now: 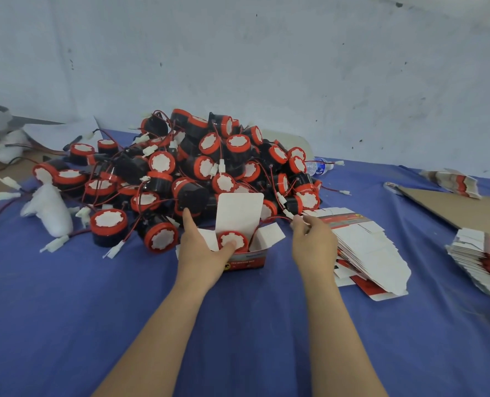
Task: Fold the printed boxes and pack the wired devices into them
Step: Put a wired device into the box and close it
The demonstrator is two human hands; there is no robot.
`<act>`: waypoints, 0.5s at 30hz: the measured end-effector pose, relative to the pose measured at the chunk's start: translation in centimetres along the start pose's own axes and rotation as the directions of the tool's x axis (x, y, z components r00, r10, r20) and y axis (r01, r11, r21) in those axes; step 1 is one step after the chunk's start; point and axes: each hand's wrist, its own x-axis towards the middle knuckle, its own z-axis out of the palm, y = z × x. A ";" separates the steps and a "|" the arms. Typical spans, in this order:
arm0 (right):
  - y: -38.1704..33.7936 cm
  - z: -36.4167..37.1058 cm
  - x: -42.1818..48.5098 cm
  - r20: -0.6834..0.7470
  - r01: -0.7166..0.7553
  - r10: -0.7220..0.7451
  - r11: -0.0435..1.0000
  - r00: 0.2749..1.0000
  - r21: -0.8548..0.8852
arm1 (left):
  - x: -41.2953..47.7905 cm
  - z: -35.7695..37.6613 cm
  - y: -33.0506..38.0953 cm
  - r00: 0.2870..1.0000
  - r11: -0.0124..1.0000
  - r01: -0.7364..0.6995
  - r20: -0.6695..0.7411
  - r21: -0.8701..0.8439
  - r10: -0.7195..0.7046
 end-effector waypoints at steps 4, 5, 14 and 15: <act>-0.8 -0.6 -0.4 0.173 -0.010 -0.099 0.842 0.980 0.540 | 0.0 0.0 0.0 1.000 1.000 0.006 0.000 0.008 -0.006; -1.2 -0.7 -0.6 0.245 -0.083 -0.128 0.712 0.961 0.697 | 0.0 0.0 0.0 1.000 1.000 0.009 0.001 0.011 -0.009; -1.8 0.3 -2.0 0.386 -0.118 -0.276 0.661 0.881 0.741 | 0.0 0.0 0.1 1.000 0.999 0.007 -0.002 0.033 -0.007; -1.8 0.4 -1.9 0.367 -0.089 -0.261 0.696 0.893 0.712 | -0.1 0.0 0.1 1.000 0.999 0.004 -0.001 0.032 -0.004</act>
